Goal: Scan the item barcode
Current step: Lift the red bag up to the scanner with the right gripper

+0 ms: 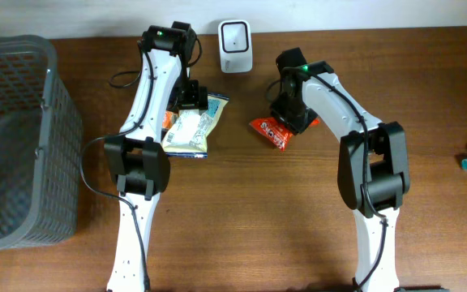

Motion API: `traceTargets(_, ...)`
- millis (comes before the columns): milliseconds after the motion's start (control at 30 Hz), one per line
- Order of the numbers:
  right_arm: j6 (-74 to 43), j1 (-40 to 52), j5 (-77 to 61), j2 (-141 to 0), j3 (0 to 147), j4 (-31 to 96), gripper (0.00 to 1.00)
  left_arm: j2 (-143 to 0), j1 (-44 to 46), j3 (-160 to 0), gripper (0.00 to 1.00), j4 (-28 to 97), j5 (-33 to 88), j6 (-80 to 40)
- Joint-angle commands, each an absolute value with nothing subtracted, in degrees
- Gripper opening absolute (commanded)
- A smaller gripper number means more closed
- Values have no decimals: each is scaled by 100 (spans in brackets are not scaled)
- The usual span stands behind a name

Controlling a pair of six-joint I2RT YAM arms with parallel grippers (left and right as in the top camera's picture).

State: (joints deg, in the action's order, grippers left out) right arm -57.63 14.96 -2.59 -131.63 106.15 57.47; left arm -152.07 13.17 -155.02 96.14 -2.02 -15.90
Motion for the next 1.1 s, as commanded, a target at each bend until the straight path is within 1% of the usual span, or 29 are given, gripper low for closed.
traceTargets(0, -4641, 1498, -84, -13152, 10700, 5516, 38, -15248, 1345, -15476, 99, 9607, -283, -1647)
traceTargets(67, -3612, 1505, -86, -13152, 11310, 5535, 30, -15248, 1343, -15476, 99, 9609, -283, -1647)
traceTargets(100, -3369, 1507, -86, -13152, 11542, 5537, 26, -15248, 1345, -15476, 99, 9609, -283, -1647)
traceTargets(133, -3140, 1503, -84, -13152, 11771, 5518, 13, -15248, 1345, -15476, 99, 9609, -283, -1647)
traceTargets(167, -2856, 1500, -82, -13152, 12011, 5430, 4, -15248, 1345, -15476, 99, 9609, -283, -1647)
traceTargets(233, -2630, 1498, -80, -13152, 12132, 5242, 4, -15248, 1345, -15476, 99, 9609, -283, -1647)
traceTargets(267, -2639, 1498, -86, -13152, 12132, 5227, 7, -15248, 1343, -15476, 99, 9609, -283, -1647)
traceTargets(300, -2738, 1505, -84, -13159, 12119, 5378, 42, -15248, 1343, -15476, 99, 9609, -283, -1647)
traceTargets(400, -3487, 1566, -71, -13163, 11907, 5771, 47, -15248, 1343, -15476, 99, 9607, -283, -1647)
traceTargets(467, -4053, 1579, 176, -13163, 11518, 5730, 48, -15248, 1343, -15476, 99, 9609, -283, -1647)
traceTargets(533, -4252, 1568, 172, -13163, 10938, 5328, 48, -15248, 1343, -15476, 99, 9607, -283, -1647)
traceTargets(600, -4213, 1590, -242, -13163, 10525, 4718, 48, -15248, 1343, -15476, 99, 9607, -283, -1647)
traceTargets(633, -4082, 1590, -438, -13163, 10429, 4480, 44, -15248, 1345, -15476, 99, 9607, -283, -1647)
traceTargets(667, -3979, 1608, -539, -13163, 10379, 4276, 38, -15248, 1343, -15476, 99, 9607, -283, -1647)
traceTargets(700, -3944, 1612, -558, -13163, 10381, 4171, 25, -15248, 1343, -15476, 99, 9609, -283, -1647)
traceTargets(733, -3946, 1612, -574, -13161, 10383, 4084, 15, -15248, 1343, -15476, 99, 9609, -283, -1647)
traceTargets(800, -3946, 1599, -611, -13155, 10438, 4003, 4, -15248, 1343, -15476, 99, 9609, -283, -1647)
traceTargets(967, -3492, 1594, -891, -13150, 11504, 4023, 4, -15248, 1343, -15476, 99, 9609, -283, -1647)
traceTargets(1067, -3498, 1594, -1105, -13150, 12239, 3955, 4, -15248, 1343, -15476, 99, 9609, -283, -1647)
